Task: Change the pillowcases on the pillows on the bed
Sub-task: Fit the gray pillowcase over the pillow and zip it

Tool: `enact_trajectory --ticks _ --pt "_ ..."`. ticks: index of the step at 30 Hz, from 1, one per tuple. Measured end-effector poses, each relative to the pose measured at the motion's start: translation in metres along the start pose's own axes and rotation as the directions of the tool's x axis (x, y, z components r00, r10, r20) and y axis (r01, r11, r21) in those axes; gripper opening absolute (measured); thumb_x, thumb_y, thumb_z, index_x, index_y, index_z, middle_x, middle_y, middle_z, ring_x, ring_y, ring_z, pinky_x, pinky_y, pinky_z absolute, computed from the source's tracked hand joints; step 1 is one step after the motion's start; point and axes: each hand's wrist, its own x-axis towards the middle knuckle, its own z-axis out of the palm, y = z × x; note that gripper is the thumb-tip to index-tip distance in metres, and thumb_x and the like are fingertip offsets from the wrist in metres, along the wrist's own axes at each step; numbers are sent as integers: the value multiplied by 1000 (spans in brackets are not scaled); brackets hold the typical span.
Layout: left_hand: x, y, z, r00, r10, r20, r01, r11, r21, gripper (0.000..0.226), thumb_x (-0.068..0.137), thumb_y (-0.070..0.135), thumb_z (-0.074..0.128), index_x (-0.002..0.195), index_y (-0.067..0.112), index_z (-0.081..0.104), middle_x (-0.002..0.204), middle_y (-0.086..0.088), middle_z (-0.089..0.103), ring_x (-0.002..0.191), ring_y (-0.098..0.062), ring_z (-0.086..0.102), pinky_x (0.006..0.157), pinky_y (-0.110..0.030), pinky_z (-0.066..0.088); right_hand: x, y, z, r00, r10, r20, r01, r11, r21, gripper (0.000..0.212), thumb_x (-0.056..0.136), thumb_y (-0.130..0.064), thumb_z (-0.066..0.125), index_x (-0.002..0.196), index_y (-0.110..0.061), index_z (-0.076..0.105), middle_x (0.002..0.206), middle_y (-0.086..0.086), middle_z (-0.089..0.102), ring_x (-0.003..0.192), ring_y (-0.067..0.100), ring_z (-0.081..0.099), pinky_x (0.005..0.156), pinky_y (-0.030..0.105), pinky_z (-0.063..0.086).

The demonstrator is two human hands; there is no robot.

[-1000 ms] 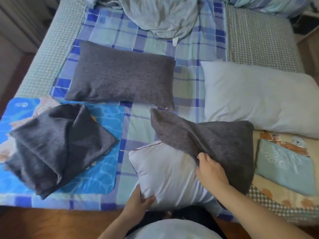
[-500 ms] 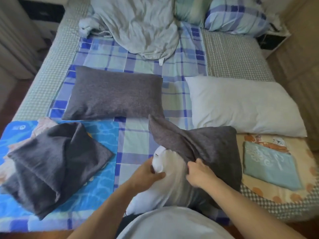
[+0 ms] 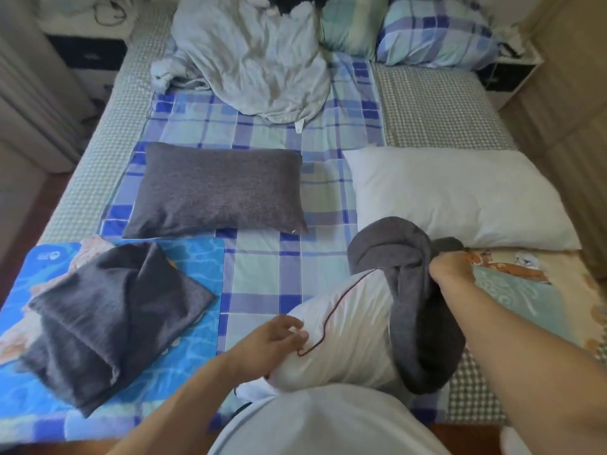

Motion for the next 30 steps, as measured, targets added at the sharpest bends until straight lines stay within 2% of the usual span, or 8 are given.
enact_trajectory --ticks 2,5,7,9,14,19,25,30 --pt "5 -1 10 1000 28 -9 -28 999 21 28 94 53 63 106 29 72 108 21 69 94 11 62 88 -14 44 -6 22 -5 992 -31 -124 27 999 -28 40 99 -22 51 133 0 50 140 25 47 125 43 50 101 47 42" --pt "10 -2 16 998 67 16 -68 997 48 38 84 61 60 92 26 73 103 16 67 99 -2 62 102 -29 44 -47 16 9 836 -459 -301 456 886 -83 20 97 -19 55 110 -5 61 118 18 53 109 37 51 90 43 43" --pt "10 -2 14 998 20 55 -24 998 66 39 81 66 58 95 34 75 108 22 67 104 -2 63 102 -29 45 -70 8 28 679 -725 -119 682 682 -265 21 94 -29 61 107 -13 64 114 10 56 105 27 51 87 39 45" --pt "10 -1 11 997 1 74 -8 996 94 32 88 61 59 99 36 76 110 26 68 105 -1 63 102 -27 45 -74 8 44 608 -788 101 738 514 -437 35 91 -36 63 121 -19 61 126 7 55 115 27 48 93 39 45" --pt "6 -4 14 999 -10 -47 13 998 64 14 95 45 64 103 35 70 107 13 69 100 -10 65 94 -31 51 -59 5 39 809 -586 41 542 718 -436 50 92 -18 66 137 -14 45 139 15 38 117 33 47 89 39 49" --pt "6 -20 32 907 -252 -338 310 942 129 52 88 63 62 120 25 47 116 -5 53 107 -25 55 90 -35 43 -65 -9 34 924 -350 153 368 923 -113 67 93 -34 68 146 -9 35 137 17 35 114 37 56 94 39 48" --pt "5 7 5 952 -59 -301 118 977 180 24 99 34 51 86 20 64 85 3 65 74 -18 55 68 -28 41 -62 -27 16 920 -287 268 311 949 -49 39 92 -21 67 130 -15 62 135 11 60 121 33 57 98 35 45" --pt "-57 102 -89 925 179 -336 -143 981 130 45 74 49 64 72 5 60 67 4 55 64 -15 50 68 -33 37 -102 -95 -26 792 -562 239 538 827 163 27 85 -5 67 110 -16 69 114 0 68 99 18 61 81 16 41"
